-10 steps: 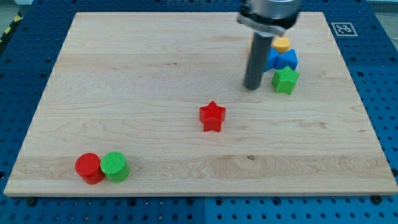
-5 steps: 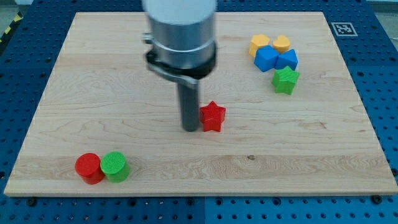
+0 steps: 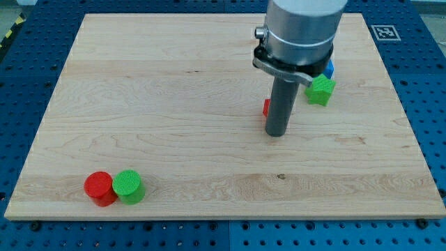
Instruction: Push the red star closer to green star
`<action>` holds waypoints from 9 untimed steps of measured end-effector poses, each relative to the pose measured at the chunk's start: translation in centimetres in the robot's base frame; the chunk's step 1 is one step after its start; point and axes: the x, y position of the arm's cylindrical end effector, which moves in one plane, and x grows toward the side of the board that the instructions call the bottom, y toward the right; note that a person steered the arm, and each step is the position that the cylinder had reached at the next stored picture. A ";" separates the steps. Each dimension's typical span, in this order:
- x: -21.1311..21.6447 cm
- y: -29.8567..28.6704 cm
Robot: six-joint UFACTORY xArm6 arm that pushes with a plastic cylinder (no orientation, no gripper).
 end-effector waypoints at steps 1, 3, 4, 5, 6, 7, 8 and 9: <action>1.4 0.0; 1.2 0.1; -2.4 0.2; -2.3 -0.1; -3.1 -0.5; -4.2 -0.5; -4.2 -2.8; -6.1 -4.1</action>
